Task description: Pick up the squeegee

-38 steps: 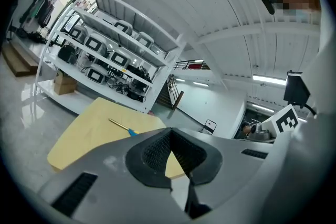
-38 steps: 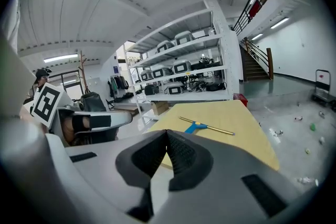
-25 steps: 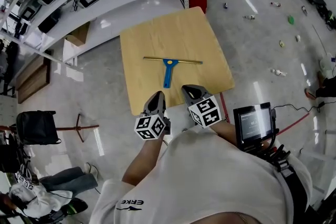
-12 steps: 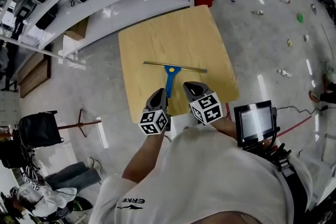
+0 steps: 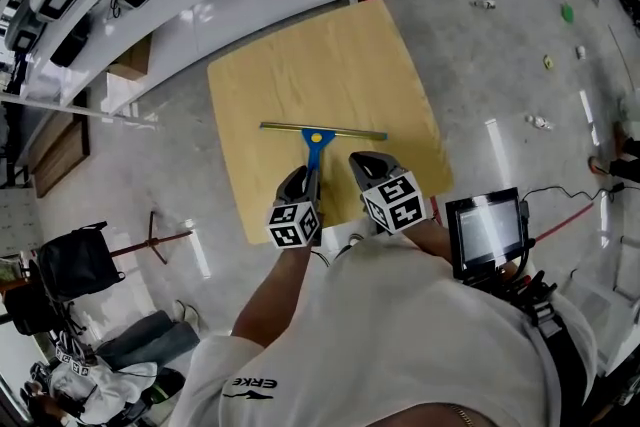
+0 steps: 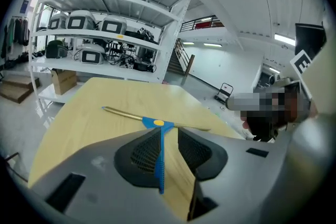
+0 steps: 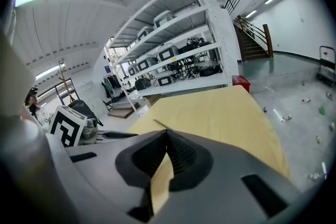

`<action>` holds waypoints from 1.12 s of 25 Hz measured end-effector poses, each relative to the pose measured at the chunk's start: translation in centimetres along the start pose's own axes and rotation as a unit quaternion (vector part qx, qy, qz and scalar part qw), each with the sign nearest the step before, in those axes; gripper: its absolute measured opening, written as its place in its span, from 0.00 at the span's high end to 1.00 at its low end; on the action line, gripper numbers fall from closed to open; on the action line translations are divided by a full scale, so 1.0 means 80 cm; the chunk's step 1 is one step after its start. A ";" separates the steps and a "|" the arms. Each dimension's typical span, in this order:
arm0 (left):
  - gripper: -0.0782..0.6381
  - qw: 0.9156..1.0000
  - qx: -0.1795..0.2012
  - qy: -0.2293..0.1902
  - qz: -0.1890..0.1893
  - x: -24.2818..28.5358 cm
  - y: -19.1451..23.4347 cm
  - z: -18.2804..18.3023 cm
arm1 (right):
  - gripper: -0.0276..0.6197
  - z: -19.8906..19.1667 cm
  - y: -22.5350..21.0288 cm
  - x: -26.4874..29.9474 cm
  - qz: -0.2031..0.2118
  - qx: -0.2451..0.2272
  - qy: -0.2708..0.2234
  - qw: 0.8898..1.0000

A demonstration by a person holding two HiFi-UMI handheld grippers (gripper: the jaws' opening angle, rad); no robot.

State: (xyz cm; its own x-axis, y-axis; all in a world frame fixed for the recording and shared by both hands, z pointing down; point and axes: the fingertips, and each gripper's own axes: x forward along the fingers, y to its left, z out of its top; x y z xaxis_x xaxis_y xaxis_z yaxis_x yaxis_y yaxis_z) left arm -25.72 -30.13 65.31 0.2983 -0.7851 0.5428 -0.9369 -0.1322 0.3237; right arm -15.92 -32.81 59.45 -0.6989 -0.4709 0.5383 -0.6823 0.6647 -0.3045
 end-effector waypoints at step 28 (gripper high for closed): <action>0.58 0.990 0.074 0.113 0.044 0.099 0.047 -0.053 | 0.95 -0.020 -0.064 -0.008 -0.055 0.029 0.014 0.998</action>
State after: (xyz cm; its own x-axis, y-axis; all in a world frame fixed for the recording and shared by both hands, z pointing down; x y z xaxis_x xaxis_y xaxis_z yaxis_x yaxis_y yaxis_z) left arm -26.11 -34.33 74.11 0.2314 -0.6446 0.7287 -0.9726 -0.1693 0.1591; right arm -11.68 -35.00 61.91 -0.6132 -0.5226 0.5924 -0.7666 0.5746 -0.2866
